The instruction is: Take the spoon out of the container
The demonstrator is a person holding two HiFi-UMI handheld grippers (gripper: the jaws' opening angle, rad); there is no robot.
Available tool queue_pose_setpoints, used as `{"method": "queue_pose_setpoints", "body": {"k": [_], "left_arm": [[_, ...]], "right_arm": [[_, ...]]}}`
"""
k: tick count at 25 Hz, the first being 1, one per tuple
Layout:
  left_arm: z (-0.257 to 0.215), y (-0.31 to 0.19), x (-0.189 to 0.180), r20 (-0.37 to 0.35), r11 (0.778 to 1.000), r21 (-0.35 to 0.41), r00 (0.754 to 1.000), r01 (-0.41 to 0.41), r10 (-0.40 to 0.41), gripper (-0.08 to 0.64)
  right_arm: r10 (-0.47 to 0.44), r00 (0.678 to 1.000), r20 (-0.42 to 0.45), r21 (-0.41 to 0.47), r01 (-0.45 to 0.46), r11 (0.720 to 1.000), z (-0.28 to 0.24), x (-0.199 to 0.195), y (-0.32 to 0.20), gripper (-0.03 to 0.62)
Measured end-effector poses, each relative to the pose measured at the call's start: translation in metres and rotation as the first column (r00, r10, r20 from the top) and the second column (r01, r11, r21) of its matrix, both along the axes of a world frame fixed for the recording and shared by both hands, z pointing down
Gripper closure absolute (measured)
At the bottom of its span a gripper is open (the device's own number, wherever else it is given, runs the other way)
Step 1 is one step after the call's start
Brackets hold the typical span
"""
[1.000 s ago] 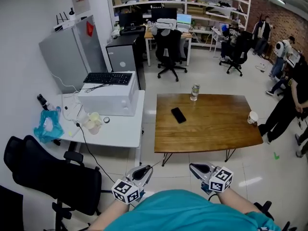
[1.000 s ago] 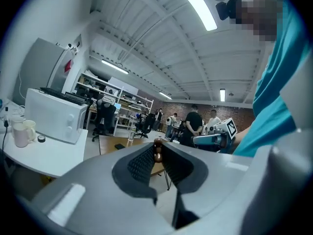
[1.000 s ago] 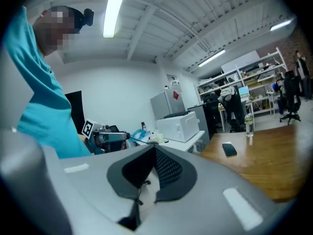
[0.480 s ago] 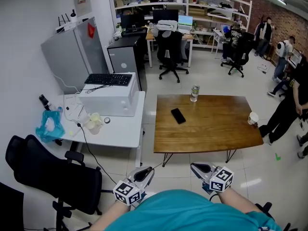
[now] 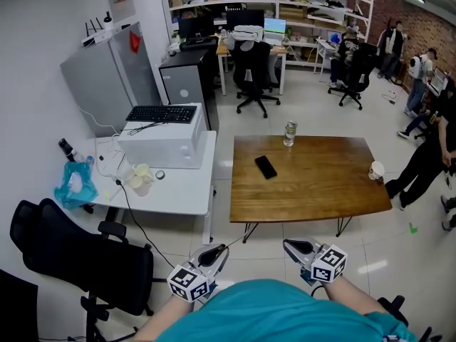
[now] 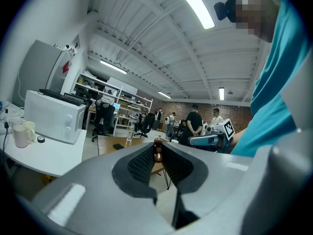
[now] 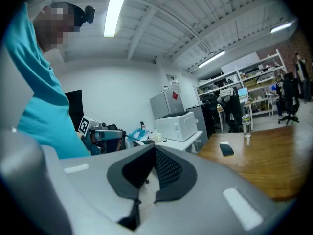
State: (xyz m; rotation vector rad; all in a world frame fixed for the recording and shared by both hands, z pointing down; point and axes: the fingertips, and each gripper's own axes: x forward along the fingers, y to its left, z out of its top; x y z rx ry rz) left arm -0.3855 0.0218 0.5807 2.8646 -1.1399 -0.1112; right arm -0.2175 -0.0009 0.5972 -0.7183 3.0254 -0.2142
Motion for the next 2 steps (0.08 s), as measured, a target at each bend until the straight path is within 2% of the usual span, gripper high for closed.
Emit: {"method": "queue_pose_setpoints", "body": {"k": [2], "left_arm": [[0.0001, 0.0019, 0.0004, 0.001, 1.0, 0.003, 1.0, -0.002, 0.002, 0.518]], "right_arm": [[0.0, 1.0, -0.006, 0.005, 0.001, 1.0, 0.0005, 0.0003, 0.0018, 0.592]]}}
